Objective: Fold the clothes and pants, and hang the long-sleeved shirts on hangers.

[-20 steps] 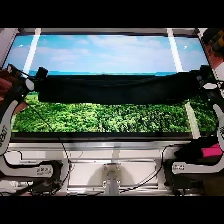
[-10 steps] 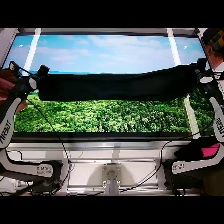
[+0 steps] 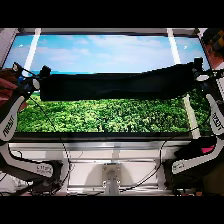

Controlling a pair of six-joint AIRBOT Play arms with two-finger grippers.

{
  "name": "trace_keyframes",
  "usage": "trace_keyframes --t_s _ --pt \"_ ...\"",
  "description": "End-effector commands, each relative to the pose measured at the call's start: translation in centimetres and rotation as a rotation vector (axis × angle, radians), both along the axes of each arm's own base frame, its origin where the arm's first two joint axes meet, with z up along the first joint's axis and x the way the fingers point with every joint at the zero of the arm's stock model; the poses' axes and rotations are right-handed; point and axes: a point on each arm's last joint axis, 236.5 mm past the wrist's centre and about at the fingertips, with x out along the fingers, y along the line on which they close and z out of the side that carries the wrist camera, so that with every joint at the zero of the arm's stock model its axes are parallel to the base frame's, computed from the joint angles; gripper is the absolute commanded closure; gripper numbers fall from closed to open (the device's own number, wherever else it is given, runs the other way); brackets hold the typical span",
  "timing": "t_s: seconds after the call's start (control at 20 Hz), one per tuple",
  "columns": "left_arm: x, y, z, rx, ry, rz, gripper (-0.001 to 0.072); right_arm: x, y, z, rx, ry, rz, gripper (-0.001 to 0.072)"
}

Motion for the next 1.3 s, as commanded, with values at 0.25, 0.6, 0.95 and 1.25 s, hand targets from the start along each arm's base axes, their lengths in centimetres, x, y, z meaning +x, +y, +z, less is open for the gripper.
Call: trace_keyframes --t_s 0.25,0.6,0.95,1.25 --pt "1.4 0.1 0.6 0.008 -0.062 0.000 0.0671 0.9 -0.2 1.1 -0.011 -0.026 0.000 0.0673" --pt "1.8 -0.1 1.6 0.017 -0.097 -0.005 0.0152 0.9 -0.2 1.7 -0.103 -0.004 0.043 0.0241" --pt "1.0 -0.3 4.9 0.222 -0.081 -0.136 0.0151 1.2 0.0 4.8 -0.361 0.037 0.159 0.0238" --pt "-8.2 2.2 1.3 0.301 0.379 -0.311 0.0137 -0.5 2.7 6.8 -0.748 0.230 0.459 0.0238"
